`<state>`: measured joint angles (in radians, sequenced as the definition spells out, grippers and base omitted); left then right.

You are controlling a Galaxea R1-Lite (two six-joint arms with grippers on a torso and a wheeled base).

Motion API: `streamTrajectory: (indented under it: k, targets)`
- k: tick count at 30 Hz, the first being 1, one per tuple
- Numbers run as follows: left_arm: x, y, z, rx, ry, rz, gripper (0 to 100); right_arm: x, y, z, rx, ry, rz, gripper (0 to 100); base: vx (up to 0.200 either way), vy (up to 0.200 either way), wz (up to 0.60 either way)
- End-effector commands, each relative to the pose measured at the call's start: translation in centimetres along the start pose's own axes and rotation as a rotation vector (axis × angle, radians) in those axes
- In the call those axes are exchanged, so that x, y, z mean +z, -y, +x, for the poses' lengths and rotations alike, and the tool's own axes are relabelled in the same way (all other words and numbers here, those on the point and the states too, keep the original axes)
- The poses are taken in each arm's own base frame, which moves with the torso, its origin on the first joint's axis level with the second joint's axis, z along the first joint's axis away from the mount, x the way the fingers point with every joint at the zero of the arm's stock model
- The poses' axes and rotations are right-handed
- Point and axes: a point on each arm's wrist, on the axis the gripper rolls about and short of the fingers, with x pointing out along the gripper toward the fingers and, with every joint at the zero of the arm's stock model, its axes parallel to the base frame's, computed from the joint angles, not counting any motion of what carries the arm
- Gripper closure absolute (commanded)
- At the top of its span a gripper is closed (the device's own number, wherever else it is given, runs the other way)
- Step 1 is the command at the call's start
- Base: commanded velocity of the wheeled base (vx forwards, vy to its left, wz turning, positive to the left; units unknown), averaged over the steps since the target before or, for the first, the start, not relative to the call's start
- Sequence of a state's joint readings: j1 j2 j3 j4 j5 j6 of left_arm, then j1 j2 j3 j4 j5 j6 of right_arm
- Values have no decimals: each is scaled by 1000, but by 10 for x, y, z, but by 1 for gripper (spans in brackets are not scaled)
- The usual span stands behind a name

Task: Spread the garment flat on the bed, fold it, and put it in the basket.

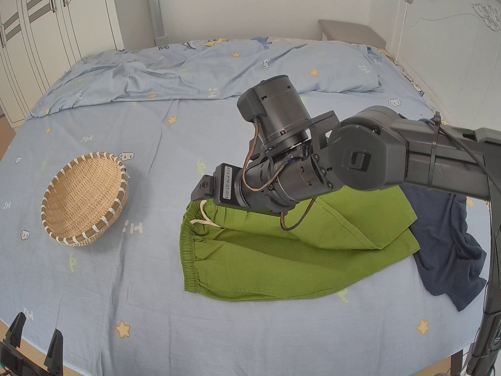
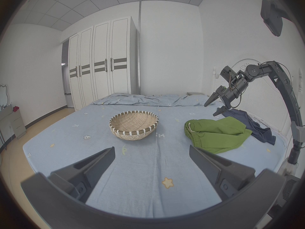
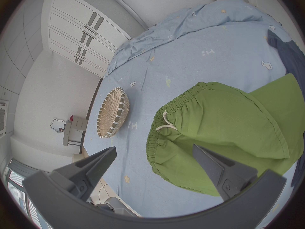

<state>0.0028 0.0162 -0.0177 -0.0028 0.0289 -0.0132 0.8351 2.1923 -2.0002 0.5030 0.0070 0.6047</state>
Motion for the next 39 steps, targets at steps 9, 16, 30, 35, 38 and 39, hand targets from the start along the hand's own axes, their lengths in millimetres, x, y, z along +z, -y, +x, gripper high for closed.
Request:
streamTrajectory:
  k: [9,16,30,35,38,39]
  targets:
    - [-5,0,0,-6,-1,2,0,30,77,-106,-126,57,158,0,0,0,0]
    - [-5,0,0,-3,-1,2,0,-38,171,-170,-101,132,258,0,0,0,0]
    - [110,0,-21,-170,261,-83,0,-101,218,-182,-48,153,251,0,0,0,0]
    - [128,11,33,-461,-145,-180,0,-104,216,-177,-22,122,228,0,0,0,0]
    - [126,17,50,-517,-249,-229,0,-102,216,-177,7,121,223,0,0,0,0]
    - [124,33,87,-588,-424,-388,0,-100,214,-178,80,119,209,0,0,0,0]
